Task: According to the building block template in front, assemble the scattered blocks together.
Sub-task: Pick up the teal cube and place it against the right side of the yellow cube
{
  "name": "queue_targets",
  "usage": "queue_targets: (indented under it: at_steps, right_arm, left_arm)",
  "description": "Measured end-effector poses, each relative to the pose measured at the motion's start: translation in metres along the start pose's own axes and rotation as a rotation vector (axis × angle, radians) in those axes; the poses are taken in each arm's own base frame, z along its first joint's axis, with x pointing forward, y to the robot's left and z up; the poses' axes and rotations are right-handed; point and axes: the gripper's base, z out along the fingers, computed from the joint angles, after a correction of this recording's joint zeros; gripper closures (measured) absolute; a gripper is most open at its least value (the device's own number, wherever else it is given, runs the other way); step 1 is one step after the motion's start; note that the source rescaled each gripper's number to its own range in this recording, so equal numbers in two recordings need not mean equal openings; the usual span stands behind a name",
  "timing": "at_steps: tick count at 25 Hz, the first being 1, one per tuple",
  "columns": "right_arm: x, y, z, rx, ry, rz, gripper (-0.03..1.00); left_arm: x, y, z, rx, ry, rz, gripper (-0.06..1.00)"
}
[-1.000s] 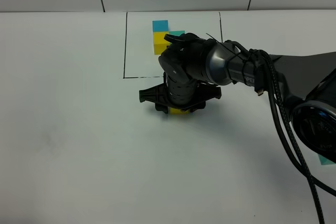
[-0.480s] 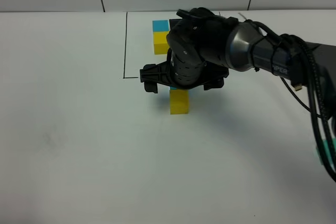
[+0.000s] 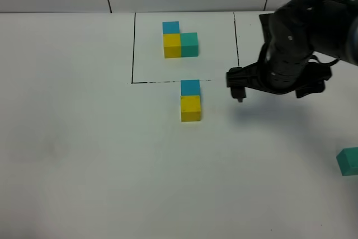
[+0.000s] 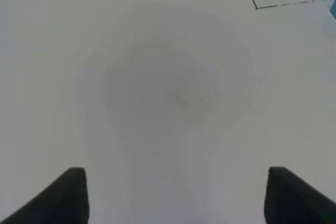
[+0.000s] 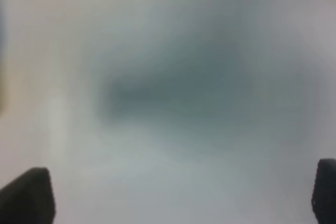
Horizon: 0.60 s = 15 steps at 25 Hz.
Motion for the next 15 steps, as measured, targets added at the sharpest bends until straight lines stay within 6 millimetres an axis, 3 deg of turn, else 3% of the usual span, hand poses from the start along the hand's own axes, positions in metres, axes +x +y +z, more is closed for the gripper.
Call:
queue_targets:
  at_steps: [6,15]
  right_arm:
    - [0.033,-0.064,-0.012,0.047,0.029,0.012,-0.03]
    - [0.076,-0.116,-0.015,-0.016,0.107,-0.073,-0.03]
  left_arm:
    - [0.000,0.000,0.000,0.000,0.000,0.000,0.36]
    - [0.000,0.000,0.000,0.000,0.000,0.000,0.36]
